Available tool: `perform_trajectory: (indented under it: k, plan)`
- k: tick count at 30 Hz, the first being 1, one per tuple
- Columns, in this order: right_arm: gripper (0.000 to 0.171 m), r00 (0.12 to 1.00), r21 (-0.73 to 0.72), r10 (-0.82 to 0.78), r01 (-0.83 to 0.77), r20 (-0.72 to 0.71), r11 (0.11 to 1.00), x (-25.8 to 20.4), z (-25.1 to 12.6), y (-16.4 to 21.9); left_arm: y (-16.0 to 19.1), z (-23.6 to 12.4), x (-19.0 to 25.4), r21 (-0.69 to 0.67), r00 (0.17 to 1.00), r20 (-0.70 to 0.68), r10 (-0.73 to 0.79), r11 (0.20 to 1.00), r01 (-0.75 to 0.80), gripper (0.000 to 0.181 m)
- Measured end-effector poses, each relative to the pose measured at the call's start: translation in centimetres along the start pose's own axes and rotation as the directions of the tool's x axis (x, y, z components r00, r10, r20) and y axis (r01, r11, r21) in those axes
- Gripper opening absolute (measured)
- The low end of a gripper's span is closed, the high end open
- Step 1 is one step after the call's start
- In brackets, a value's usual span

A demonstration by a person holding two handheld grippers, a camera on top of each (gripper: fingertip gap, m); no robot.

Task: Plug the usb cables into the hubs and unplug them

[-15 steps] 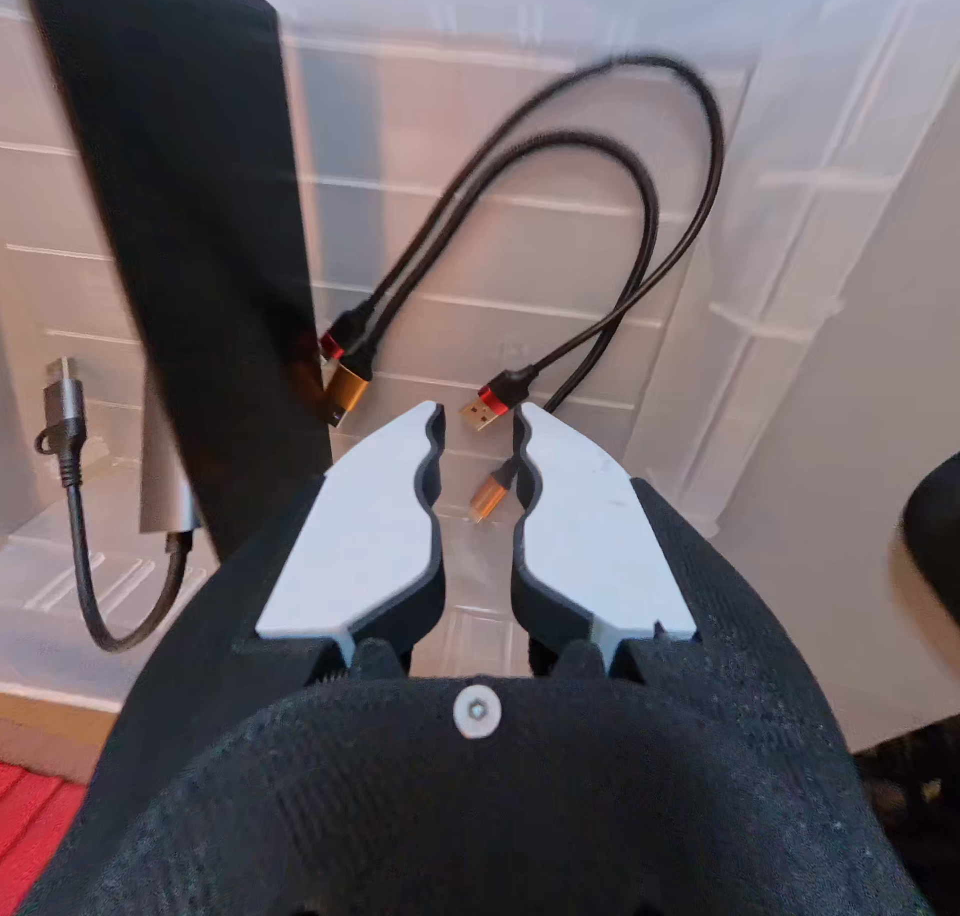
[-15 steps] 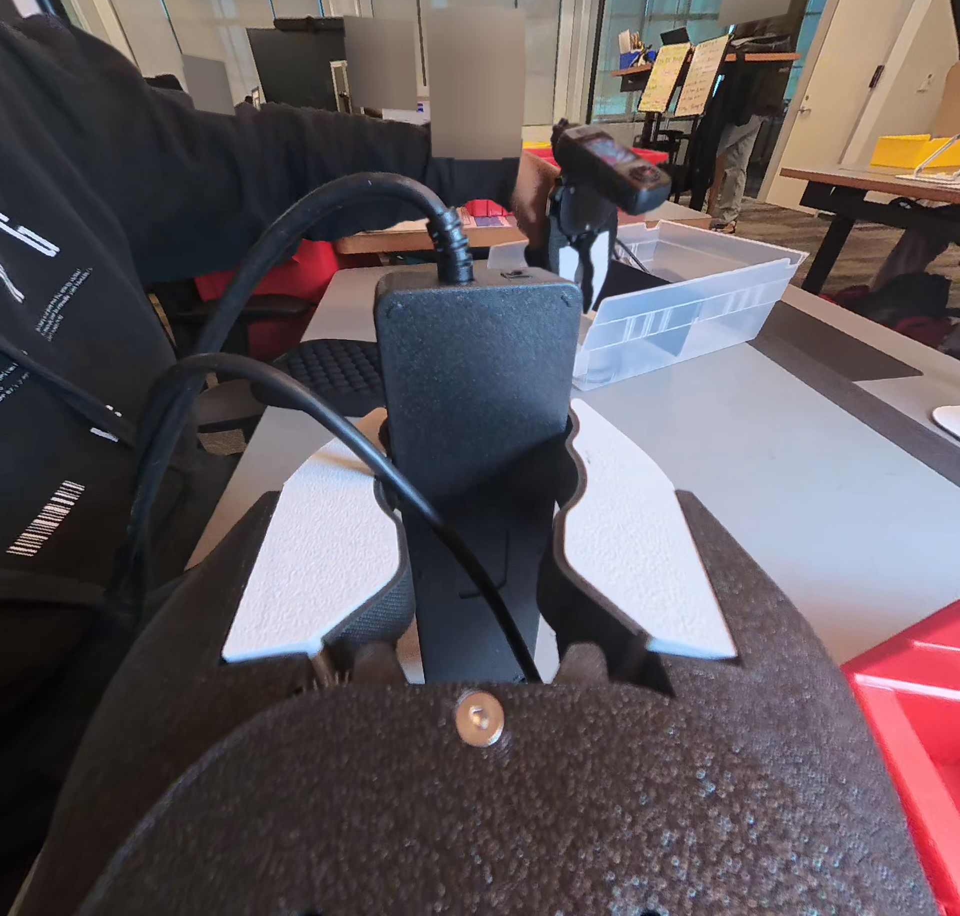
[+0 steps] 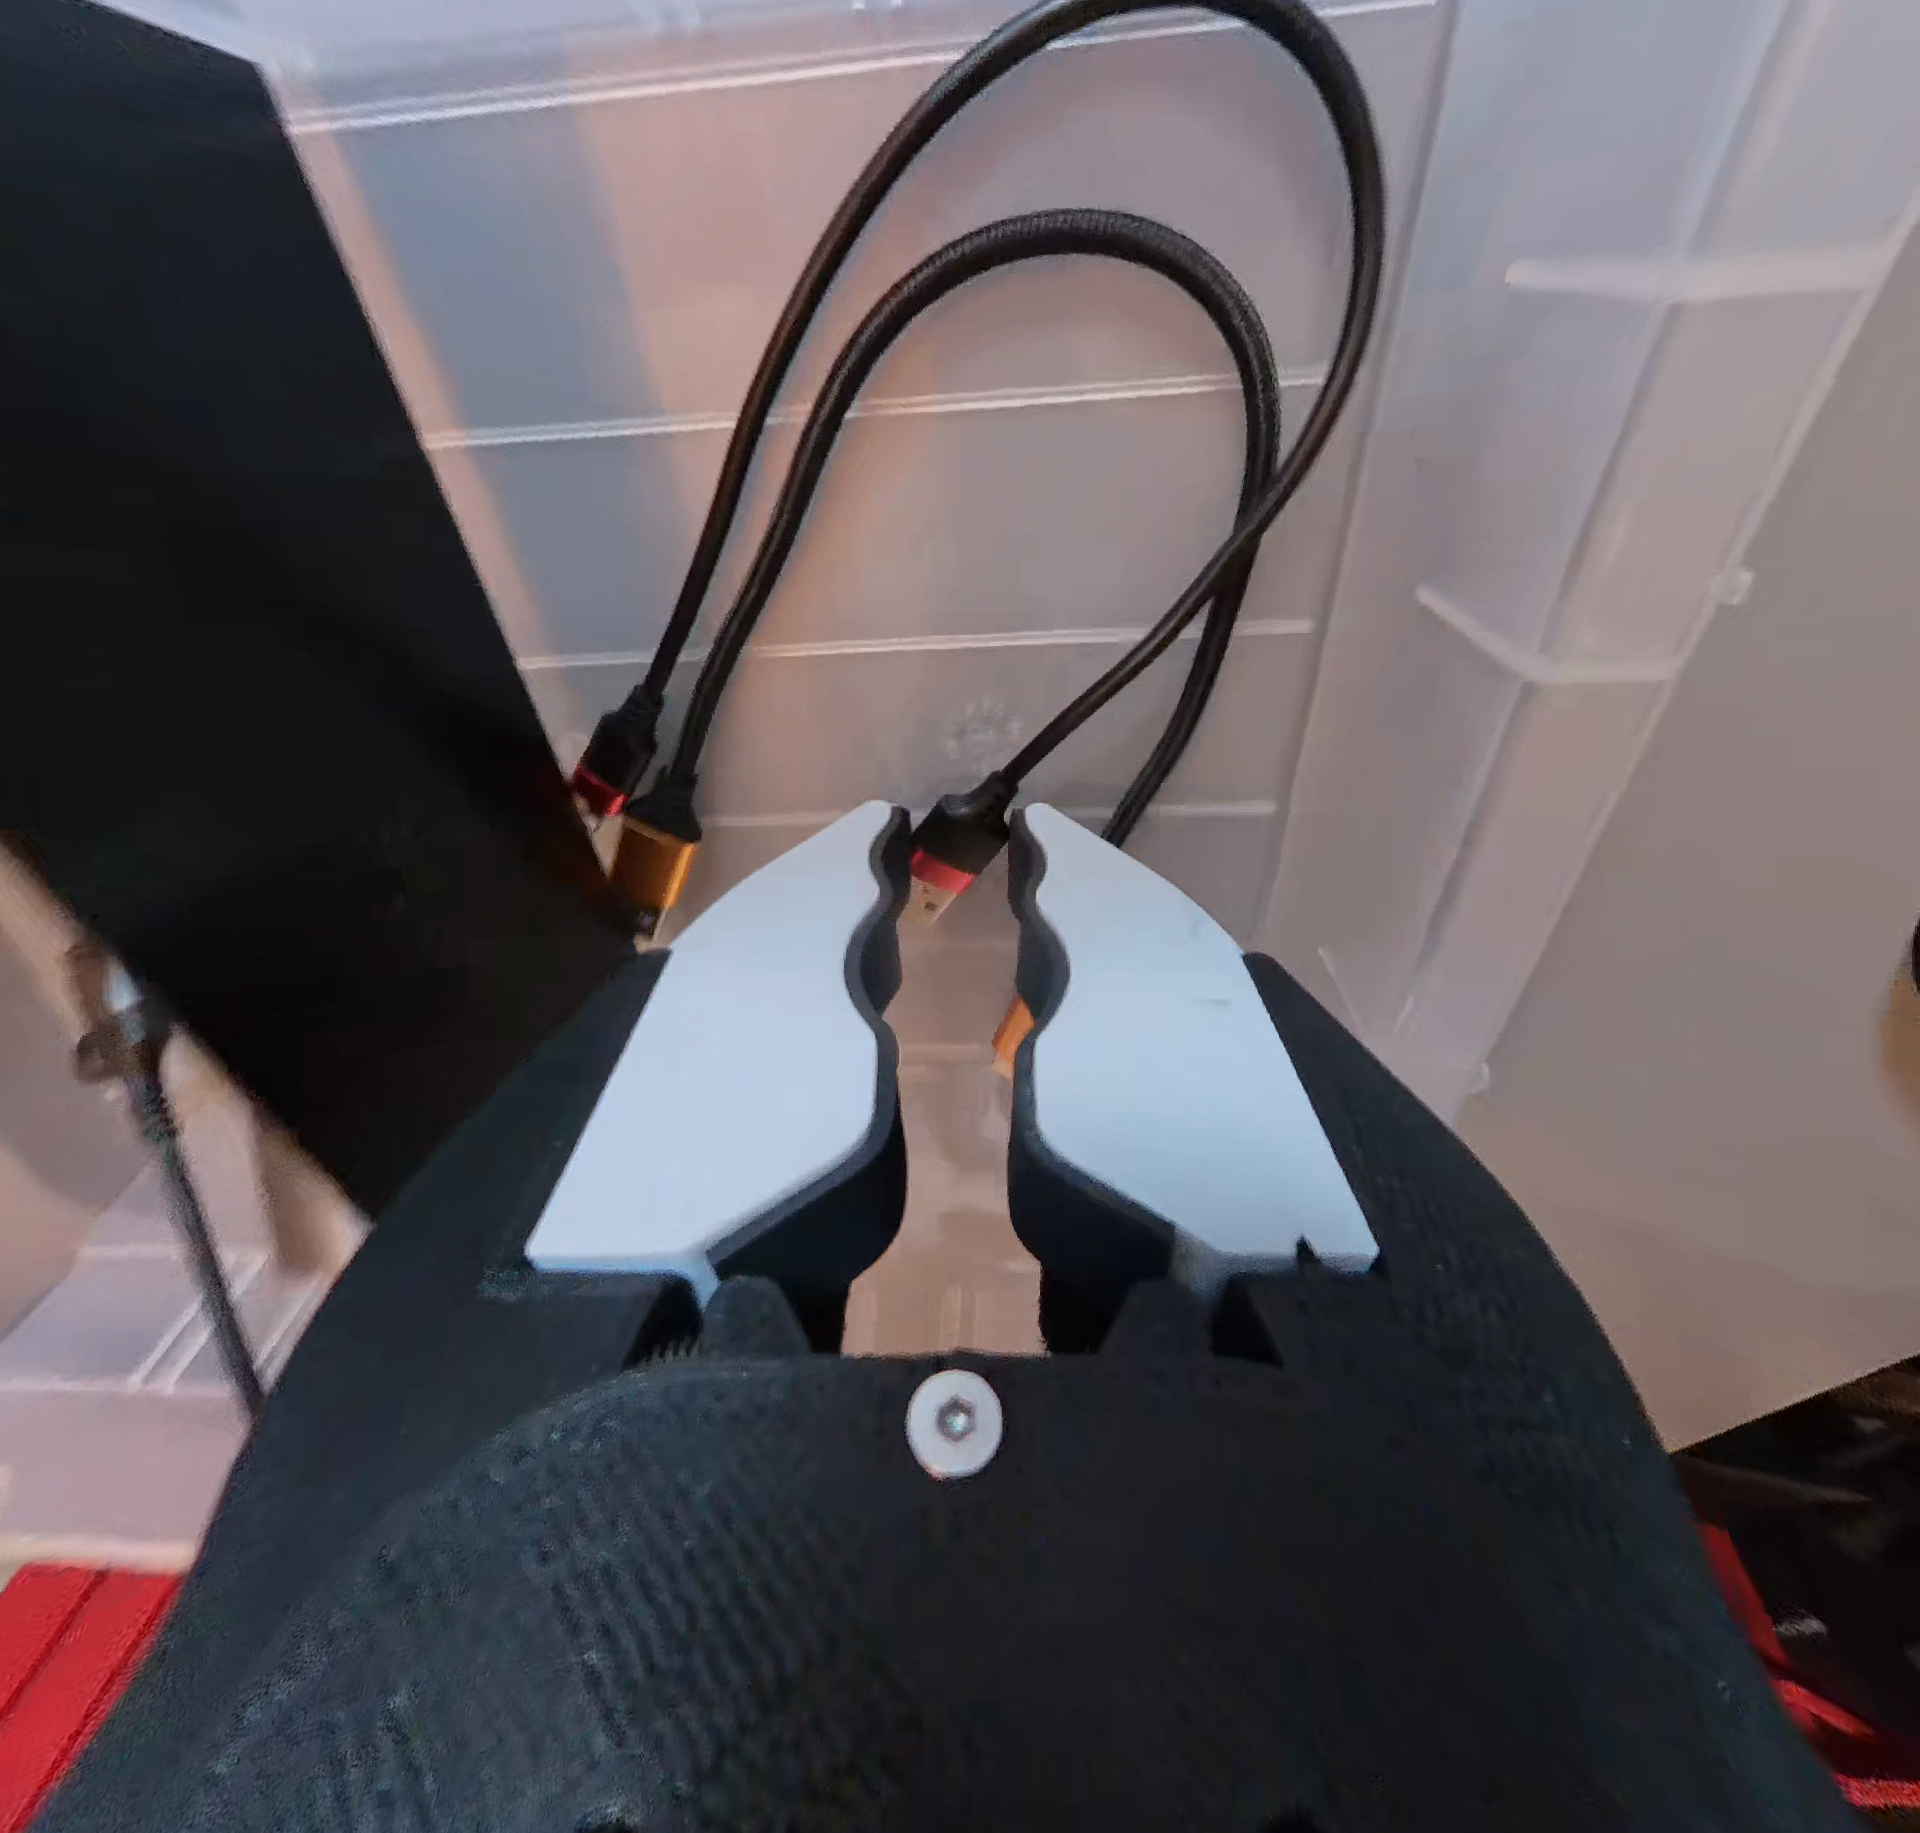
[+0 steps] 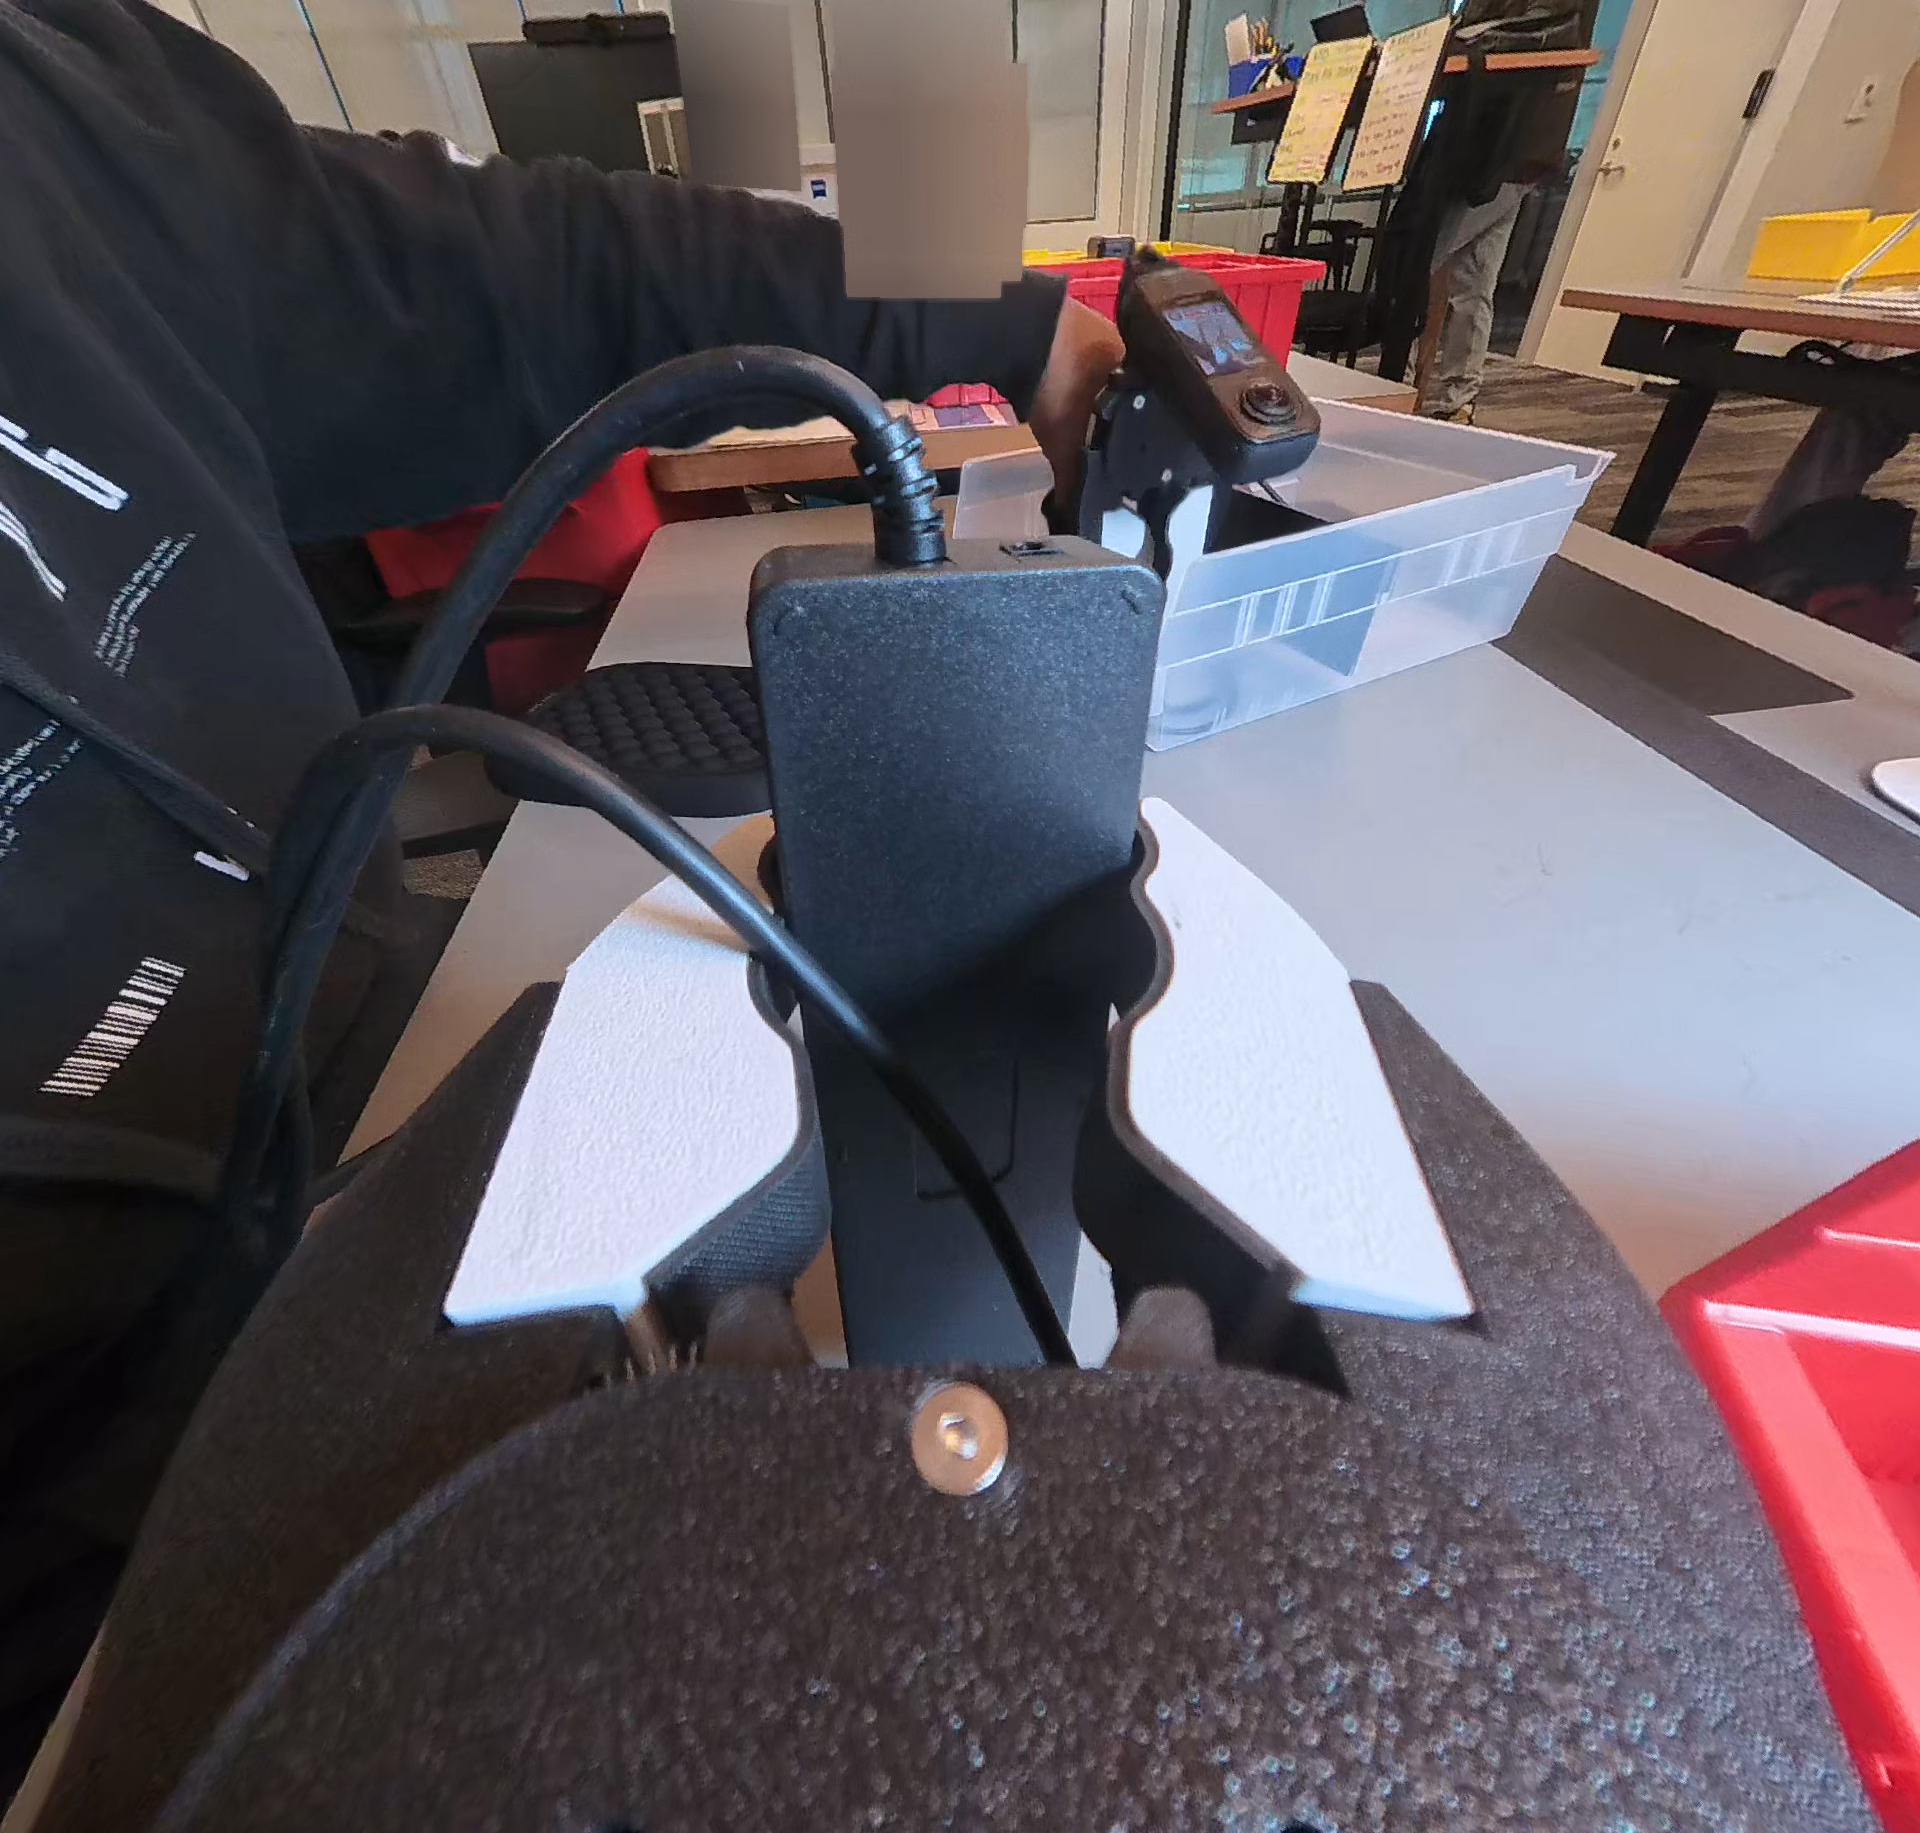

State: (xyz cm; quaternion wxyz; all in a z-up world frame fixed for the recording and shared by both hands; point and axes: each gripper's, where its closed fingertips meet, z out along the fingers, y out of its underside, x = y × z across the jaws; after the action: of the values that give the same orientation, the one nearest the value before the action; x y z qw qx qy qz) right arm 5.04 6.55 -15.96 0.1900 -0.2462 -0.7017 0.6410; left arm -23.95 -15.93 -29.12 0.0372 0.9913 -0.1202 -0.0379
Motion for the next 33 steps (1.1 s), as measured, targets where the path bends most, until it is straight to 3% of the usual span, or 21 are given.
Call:
perform_trajectory:
  k: [2,5,9,13,16,23,28,31,33]
  plan:
    - [0.058,1.000,0.009,-0.007,0.007,-0.001,1.000,-0.1,-0.2,-0.2,-0.3,-2.9,0.0,0.081,0.999,0.027,-0.028,0.996,0.026,0.018]
    - [0.058,1.000,0.030,-0.005,0.005,0.001,1.000,0.0,-0.5,-0.7,-1.0,-10.3,0.8,0.272,0.996,0.061,-0.068,0.961,0.049,0.017]
    - [0.058,1.000,0.062,-0.008,0.008,0.000,0.998,-0.1,-0.8,-1.5,-2.3,-21.3,3.3,0.557,0.989,0.073,-0.127,0.828,0.065,0.016]
    - [0.058,1.000,0.095,-0.024,0.025,-0.013,0.995,-0.3,-1.3,-2.4,-4.1,-26.6,7.2,0.703,0.988,0.086,-0.130,0.710,0.032,0.016]
    - [0.058,0.999,0.120,-0.032,0.035,-0.025,0.992,-0.4,-1.8,-3.1,-5.9,-25.5,11.3,0.727,0.996,-0.030,-0.081,0.683,0.077,0.016]
    - [0.058,0.998,0.154,0.001,0.007,-0.056,0.988,0.9,-2.7,-3.4,-6.2,-16.9,20.2,0.526,0.943,-0.177,0.283,0.837,-0.153,0.015]
    - [0.058,0.996,0.158,0.016,-0.002,-0.090,0.988,1.6,-2.8,-3.2,-10.7,-13.0,20.4,0.530,0.919,-0.179,0.351,0.822,-0.210,0.006]
    - [0.058,0.995,0.157,0.028,-0.012,-0.099,0.988,2.0,-3.0,-2.9,-13.6,-10.6,19.0,0.537,0.939,-0.121,0.323,0.817,-0.212,0.012]
    - [0.058,0.994,0.155,0.037,-0.021,-0.102,0.988,2.2,-3.0,-2.7,-15.2,-10.9,17.8,0.602,0.958,-0.065,0.280,0.777,-0.187,0.015]
